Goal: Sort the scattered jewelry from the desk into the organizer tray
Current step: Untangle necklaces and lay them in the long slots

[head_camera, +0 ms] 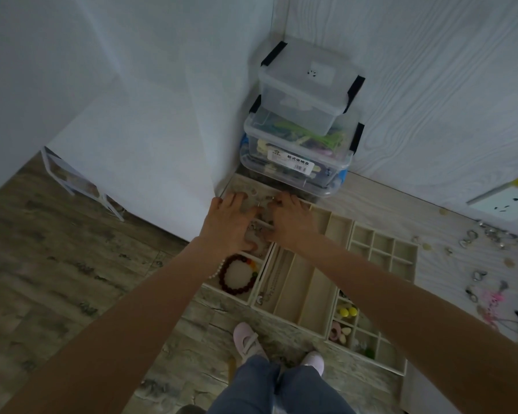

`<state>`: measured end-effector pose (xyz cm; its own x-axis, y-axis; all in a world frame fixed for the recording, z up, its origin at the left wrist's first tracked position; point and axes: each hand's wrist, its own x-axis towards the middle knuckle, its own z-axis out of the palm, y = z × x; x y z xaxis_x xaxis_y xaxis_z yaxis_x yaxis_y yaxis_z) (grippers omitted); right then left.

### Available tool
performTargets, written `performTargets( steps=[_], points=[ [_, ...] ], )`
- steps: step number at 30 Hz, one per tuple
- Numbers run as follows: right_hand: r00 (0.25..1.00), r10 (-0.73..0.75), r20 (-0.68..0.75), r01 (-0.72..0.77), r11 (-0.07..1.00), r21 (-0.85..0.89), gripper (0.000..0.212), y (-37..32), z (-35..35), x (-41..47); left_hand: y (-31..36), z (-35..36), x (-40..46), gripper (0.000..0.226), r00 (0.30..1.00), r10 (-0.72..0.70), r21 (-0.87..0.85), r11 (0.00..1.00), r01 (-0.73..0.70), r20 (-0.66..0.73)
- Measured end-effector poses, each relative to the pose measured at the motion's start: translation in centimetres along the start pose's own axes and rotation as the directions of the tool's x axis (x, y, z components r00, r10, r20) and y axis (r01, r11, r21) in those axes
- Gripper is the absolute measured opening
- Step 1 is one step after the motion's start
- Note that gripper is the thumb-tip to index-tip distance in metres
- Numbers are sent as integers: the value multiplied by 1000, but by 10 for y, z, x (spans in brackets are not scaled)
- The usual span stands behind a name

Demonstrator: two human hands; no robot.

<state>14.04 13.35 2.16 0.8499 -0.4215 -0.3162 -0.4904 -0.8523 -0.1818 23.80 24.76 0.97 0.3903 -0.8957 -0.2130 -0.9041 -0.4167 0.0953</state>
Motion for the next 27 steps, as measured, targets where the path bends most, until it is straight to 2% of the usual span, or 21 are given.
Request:
performTargets(
  steps=[8, 14, 16, 22, 24, 27],
  points=[
    [1000, 5, 13, -5, 1000, 26, 59, -1, -2, -2, 5, -9, 2, 74, 998, -16, 27, 1000, 15, 57],
    [995, 22, -95, 0, 974, 228, 52, 19, -16, -29, 27, -35, 4, 59, 996, -48, -102, 994, 40, -75],
    [991, 51, -125, -23, 976, 215, 45, 36, -21, -44, 42, -46, 6, 50, 991, -57, -157, 987, 38, -123],
    [969, 193, -156, -145, 950, 276, 45, 112, -27, -96, 128, -61, 27, 27, 942, 62, -203, 970, -134, -329],
    [957, 240, -164, -184, 937, 298, 46, 138, -26, -114, 159, -60, 35, 23, 925, 123, -228, 950, -215, -359],
    [926, 331, -182, -268, 915, 301, 48, 183, -21, -151, 213, -50, 50, 25, 922, 210, -193, 940, -282, -325]
  ],
)
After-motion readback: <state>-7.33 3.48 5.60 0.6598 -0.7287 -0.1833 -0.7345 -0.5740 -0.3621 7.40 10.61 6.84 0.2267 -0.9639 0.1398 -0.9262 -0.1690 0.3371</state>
